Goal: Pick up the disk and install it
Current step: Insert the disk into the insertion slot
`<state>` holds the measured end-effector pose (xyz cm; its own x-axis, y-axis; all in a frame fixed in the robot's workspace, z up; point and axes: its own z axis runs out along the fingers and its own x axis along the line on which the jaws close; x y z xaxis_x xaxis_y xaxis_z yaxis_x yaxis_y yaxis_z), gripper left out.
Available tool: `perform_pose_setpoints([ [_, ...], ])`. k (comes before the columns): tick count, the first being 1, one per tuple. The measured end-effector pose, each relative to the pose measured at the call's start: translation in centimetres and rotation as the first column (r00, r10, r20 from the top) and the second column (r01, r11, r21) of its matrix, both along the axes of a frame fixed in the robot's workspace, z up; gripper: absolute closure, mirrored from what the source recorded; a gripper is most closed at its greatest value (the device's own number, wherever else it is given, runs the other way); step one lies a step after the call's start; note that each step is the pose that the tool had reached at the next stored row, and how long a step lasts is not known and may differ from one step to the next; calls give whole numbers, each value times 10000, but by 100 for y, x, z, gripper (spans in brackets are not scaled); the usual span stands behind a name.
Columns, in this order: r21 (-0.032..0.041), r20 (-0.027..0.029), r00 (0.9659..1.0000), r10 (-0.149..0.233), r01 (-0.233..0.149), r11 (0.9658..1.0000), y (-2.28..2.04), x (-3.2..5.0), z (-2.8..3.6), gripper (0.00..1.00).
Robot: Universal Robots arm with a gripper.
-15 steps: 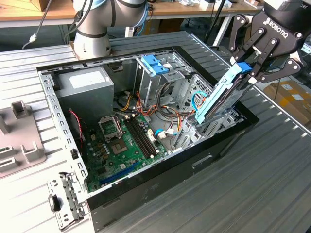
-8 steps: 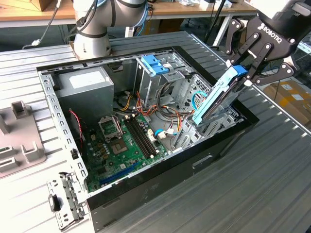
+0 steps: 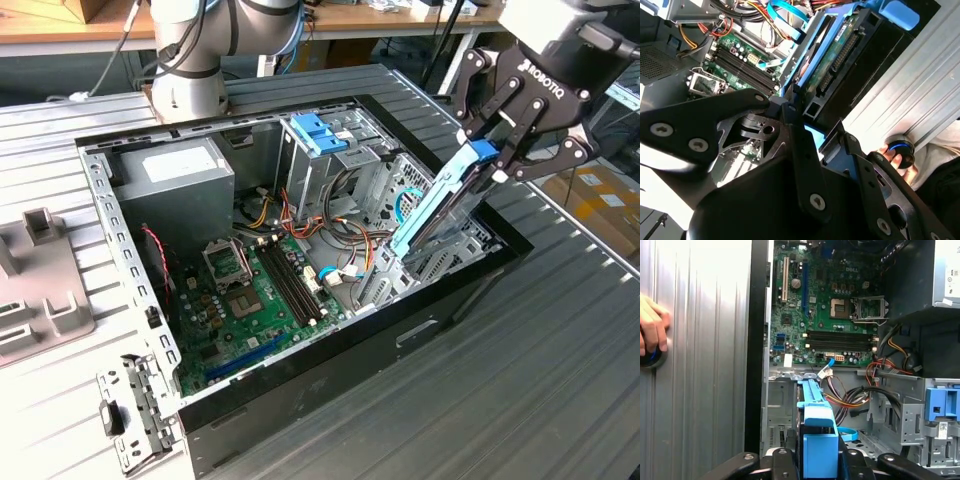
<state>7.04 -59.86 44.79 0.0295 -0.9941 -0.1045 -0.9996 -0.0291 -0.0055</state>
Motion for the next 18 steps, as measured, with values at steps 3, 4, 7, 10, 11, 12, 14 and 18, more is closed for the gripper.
perform_pose_setpoints([
  [3, 9, 0, 10000, -9, 9, 10000, 25, 2, -27, 63],
  [4, 9, 0, 10000, -27, 27, 10000, 33, 1, -31, 63],
  [7, 9, 0, 10000, -50, 50, 10000, 39, 1, -37, 63],
  [10, 10, 1, 10000, -83, 83, 10000, 40, 1, -37, 63],
  [11, 10, 0, 9999, -108, 108, 9999, 40, 1, -35, 63],
  [12, 14, 0, 9999, -123, 123, 9999, 40, 1, -32, 63],
  [14, 10, 0, 9999, -151, 151, 9999, 40, 1, -6, 63],
  [18, 11, -8, 9998, -212, 212, 9998, 40, 4, -16, 63],
])
